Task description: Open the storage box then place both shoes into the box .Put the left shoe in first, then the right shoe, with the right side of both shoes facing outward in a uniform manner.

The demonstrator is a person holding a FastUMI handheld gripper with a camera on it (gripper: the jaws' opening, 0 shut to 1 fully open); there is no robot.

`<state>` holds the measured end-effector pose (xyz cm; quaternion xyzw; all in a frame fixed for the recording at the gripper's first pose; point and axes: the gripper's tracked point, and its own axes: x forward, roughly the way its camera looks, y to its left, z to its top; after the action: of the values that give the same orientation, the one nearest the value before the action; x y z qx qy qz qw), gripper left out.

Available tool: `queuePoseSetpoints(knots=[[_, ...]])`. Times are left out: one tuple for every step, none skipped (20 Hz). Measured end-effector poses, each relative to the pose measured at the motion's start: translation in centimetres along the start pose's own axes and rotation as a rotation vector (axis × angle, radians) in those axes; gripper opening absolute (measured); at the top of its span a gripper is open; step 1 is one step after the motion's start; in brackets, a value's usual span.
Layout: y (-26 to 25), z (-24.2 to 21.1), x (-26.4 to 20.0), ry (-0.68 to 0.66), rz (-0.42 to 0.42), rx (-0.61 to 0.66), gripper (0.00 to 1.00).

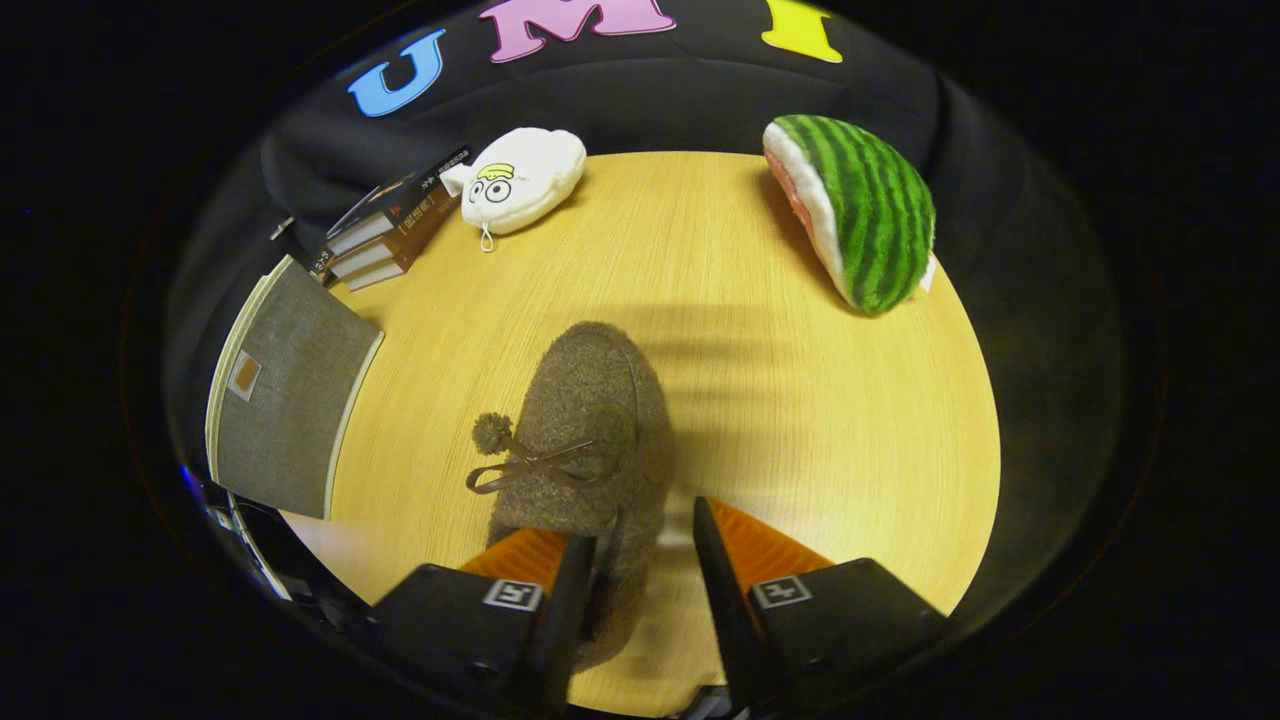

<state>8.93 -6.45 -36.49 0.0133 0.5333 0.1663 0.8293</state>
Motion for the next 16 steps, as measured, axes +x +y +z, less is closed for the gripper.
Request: queuePoseSetpoints(knots=[[0.24,-0.06,0.16,0.006,0.009,0.026,0.42],[0.32,-0.17,0.40,0.015,0.015,0.054,0.39],[0.22,-0.27,0.74,0.023,0.018,0.072,0.32],[0.29,-0.21,0.72,0.029,0.025,0.085,0.30],[0.37,-0.17,0.75,0.033,0.032,0.086,0.24],[0.23,-0.27,0.85,0.038,0.033,0.070,0.24],[-0.05,-0.22,0.74,0.032,0.023,0.065,0.24],[0.12,-0.22,0.96,0.033,0.021,0.059,0.13],[0.11,-0.12,0.95,0.025,0.016,0.047,0.11],[0.18,-0.12,0.86,0.023,0.020,0.034,0.06],[0.11,-0.03,0.69,0.015,0.025,0.020,0.06],[0.09,-0.14,0.70,0.018,0.031,0.023,0.05],[0.14,-0.13,0.64,0.021,0.037,0.031,0.05],[0.11,-0.07,0.55,0.025,0.038,0.043,0.05],[0.28,0.02,0.40,0.027,0.046,0.055,0.05],[0.55,0.09,-0.04,0.027,0.053,0.068,0.05]])
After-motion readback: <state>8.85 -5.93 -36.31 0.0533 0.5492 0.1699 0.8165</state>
